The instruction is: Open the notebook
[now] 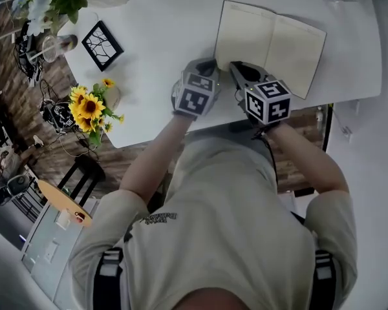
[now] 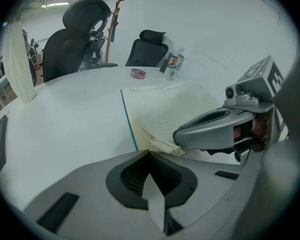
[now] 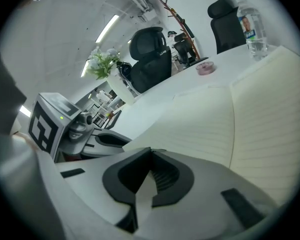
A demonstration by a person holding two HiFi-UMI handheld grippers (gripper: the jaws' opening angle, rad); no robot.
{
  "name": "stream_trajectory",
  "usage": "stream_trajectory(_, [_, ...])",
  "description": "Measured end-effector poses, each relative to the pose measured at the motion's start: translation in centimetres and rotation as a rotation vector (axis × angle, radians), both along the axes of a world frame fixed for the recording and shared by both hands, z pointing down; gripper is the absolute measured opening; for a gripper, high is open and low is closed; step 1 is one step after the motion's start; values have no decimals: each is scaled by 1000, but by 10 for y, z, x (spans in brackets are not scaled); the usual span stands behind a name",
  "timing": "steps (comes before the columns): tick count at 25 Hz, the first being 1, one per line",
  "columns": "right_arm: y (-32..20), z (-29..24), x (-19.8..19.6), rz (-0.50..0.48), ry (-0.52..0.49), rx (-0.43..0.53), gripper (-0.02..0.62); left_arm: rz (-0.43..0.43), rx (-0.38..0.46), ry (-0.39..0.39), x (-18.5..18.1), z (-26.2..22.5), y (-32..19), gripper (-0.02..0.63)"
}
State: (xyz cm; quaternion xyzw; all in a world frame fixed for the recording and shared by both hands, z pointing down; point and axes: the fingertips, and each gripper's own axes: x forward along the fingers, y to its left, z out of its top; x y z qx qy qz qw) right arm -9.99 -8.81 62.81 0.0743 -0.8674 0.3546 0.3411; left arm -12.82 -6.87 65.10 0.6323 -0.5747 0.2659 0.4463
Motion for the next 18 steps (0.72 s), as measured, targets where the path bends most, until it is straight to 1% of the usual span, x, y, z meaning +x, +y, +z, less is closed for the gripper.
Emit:
stream_trajectory(3, [-8,0,6,32,9,-3,3,-11,-5,2,0,-3,3,12])
stream_trajectory(6, [-20,-3,15,85,12,-4,3,-28,-5,27,0,-10,6,12])
stream_trajectory(10, [-40,-16,31,146,9,41,3,4,16,-13,-1,-25,6,12])
stream_trajectory(14, [-55,-31,50,202,13,88,3,3,68,2,2,-48,-1,12])
stream_trajectory(18, [-63,-51,68,244,4,127,3,35,154,-3,12,-79,-20,12])
